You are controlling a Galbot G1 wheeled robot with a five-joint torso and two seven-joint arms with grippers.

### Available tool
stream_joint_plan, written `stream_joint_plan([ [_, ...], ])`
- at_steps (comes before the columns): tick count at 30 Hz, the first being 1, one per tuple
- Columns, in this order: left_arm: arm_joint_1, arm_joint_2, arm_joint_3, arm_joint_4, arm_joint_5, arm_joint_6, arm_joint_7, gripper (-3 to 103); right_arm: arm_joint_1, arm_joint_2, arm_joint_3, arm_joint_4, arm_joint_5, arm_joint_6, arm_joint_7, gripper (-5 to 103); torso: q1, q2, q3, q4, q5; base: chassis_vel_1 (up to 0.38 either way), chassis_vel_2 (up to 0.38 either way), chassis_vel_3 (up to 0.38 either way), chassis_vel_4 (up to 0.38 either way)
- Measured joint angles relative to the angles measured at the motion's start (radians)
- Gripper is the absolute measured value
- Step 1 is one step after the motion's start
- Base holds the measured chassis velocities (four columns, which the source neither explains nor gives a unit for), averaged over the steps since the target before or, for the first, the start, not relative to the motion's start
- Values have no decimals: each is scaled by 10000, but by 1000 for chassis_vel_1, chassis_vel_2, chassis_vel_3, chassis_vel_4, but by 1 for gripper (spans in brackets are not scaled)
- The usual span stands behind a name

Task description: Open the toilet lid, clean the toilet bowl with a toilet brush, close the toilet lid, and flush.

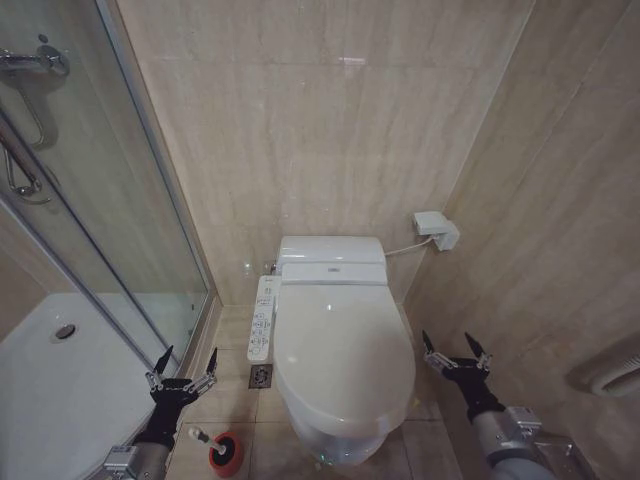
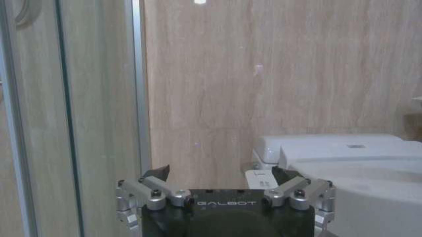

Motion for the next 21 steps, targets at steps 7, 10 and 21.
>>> stream_joint_plan([
  [7, 0, 0, 0, 0, 0, 1, 0, 100, 88, 202, 44, -85, 8, 21, -96, 100, 0, 0, 0, 0, 0, 0, 0, 0, 0],
  [10, 0, 0, 0, 0, 0, 0, 0, 100, 171, 249, 60, -125, 25, 38, -151, 100, 0, 0, 0, 0, 0, 0, 0, 0, 0],
  [21, 0, 0, 0, 0, 0, 0, 0, 100, 586, -42, 257, -335, 241, 96, -178, 100, 1, 0, 0, 0, 1, 0, 0, 0, 0],
])
